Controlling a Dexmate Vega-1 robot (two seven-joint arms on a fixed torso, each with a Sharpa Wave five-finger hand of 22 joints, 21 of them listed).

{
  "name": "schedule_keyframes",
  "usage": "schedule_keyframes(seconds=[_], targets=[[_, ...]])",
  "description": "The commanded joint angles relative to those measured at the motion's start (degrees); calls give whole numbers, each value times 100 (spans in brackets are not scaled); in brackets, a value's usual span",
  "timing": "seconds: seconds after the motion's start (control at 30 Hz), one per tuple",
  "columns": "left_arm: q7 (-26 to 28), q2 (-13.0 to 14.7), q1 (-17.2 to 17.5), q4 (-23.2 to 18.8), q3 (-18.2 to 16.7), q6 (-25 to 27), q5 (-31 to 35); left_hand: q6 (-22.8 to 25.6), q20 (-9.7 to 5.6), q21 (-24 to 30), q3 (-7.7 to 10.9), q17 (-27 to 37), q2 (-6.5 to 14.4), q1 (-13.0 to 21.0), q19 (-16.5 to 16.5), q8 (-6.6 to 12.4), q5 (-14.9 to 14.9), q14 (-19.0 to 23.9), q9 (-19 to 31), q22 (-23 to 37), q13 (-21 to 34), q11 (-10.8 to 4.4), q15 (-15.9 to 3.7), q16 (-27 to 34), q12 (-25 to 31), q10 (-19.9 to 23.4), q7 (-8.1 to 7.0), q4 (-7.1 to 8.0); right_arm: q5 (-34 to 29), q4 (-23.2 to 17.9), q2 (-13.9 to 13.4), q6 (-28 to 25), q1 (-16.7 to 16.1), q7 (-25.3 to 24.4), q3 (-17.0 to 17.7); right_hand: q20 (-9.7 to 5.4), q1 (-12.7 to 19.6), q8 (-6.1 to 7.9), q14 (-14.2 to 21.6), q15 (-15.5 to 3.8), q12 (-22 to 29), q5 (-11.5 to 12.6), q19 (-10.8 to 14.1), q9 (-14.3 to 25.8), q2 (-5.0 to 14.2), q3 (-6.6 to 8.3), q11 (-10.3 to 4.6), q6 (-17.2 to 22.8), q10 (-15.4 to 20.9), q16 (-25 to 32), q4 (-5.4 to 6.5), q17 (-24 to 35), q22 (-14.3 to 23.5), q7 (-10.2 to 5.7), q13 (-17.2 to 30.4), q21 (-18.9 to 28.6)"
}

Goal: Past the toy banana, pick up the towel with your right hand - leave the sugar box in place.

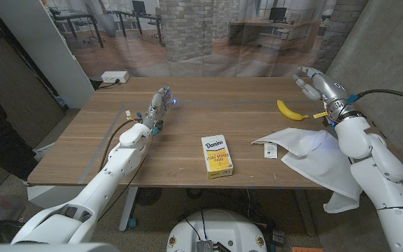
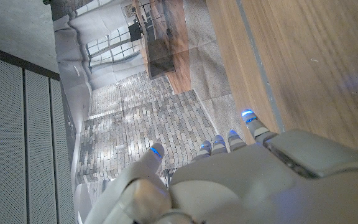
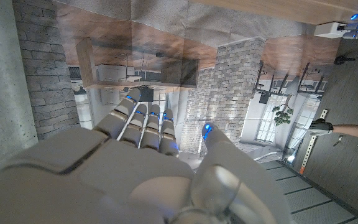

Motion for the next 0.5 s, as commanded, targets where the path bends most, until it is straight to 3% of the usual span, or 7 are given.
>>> schedule_keyframes(seconds=[0.03,0.27,0.37,0.5], targets=[[-14,-12,-6,18,5,-5,1,-473,32,-4,10,22,669,7,-371,29,55,-831,26,16,11,52,18,27,29,-511,-3,-11,-301,-230,-1,-210,-166,146,88,39,77,-25,73,5,-12,-23,46,29,3,26,-13,50,68,-2,-57,-5,21,-10,21,5],[-4,6,20,-25,-1,1,-3,-460,35,-10,11,21,669,7,-362,32,56,-827,27,17,11,41,22,27,29,-509,-7,-11,-376,-316,25,-309,-211,255,109,152,145,-27,81,-10,-22,-33,80,30,-7,56,-38,72,79,-12,-134,-6,23,-51,22,7],[0,15,36,-50,-2,8,-7,-451,31,-12,11,21,669,7,-359,35,57,-829,27,17,10,35,22,26,29,-509,-20,-11,-449,-371,28,-386,-234,334,106,336,198,-36,92,-27,-32,-43,81,31,-20,79,-43,69,80,-15,-200,-6,25,-81,22,-1],[12,29,53,-85,-3,18,-11,-440,34,-16,12,21,669,7,-354,37,57,-827,27,17,10,32,19,26,30,-505,-39,-11,-489,-430,35,-460,-269,439,119,394,230,-39,98,-51,-43,-52,85,33,-33,91,-64,74,66,-18,-243,-5,28,-134,23,-5]])
